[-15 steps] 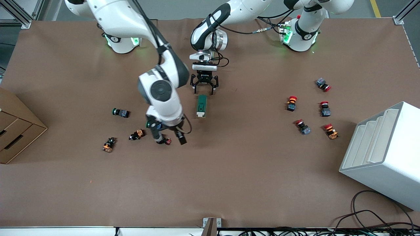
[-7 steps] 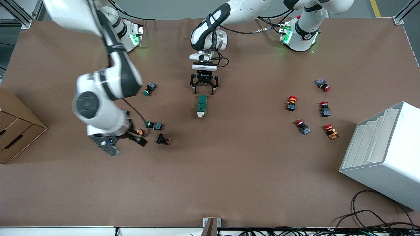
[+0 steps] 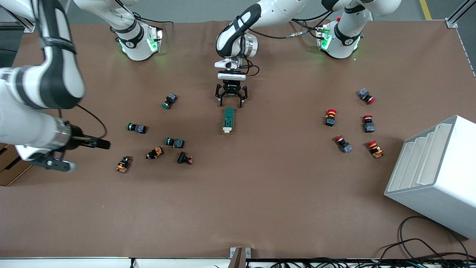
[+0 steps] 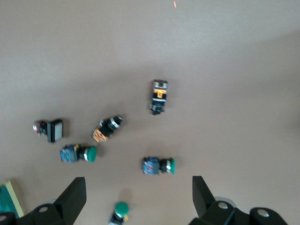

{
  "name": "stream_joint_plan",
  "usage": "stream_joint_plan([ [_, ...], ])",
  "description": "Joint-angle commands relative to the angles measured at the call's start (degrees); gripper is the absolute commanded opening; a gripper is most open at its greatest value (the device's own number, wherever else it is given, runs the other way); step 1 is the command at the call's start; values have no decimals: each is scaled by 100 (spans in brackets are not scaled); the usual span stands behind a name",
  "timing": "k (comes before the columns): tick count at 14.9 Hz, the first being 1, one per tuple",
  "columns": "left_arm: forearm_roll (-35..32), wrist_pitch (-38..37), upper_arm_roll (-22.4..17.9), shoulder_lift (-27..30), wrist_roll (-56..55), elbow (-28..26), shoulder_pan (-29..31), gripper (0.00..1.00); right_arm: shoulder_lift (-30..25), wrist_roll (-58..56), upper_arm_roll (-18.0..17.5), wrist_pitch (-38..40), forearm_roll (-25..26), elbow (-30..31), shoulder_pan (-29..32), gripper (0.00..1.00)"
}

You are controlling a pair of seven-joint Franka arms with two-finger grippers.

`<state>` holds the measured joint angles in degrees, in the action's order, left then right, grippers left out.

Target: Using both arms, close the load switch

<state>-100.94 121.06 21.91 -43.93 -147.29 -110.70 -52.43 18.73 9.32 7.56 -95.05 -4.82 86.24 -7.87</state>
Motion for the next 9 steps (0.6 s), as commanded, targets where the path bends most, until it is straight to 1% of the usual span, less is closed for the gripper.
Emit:
stream_joint_plan([
  [1, 4, 67, -11, -230, -37, 146, -48, 99, -1, -570, -89, 468, 147, -423, 268, 100],
  [3, 4, 102, -20, -221, 94, 189, -5, 99, -9, -861, -89, 740, 420, -669, 347, 100],
  [5, 22, 128, -3, -212, 366, 233, 153, 99, -9, -1080, -89, 961, 456, -871, 523, 100],
  [7, 83, 181, 6, -195, 394, 312, 180, 99, -9, -1405, -80, 1180, 465, -1047, 690, 100],
  [9, 389, 190, 15, -169, 647, 444, 206, 99, -18, -1495, -80, 1391, 465, -1240, 874, 100],
])
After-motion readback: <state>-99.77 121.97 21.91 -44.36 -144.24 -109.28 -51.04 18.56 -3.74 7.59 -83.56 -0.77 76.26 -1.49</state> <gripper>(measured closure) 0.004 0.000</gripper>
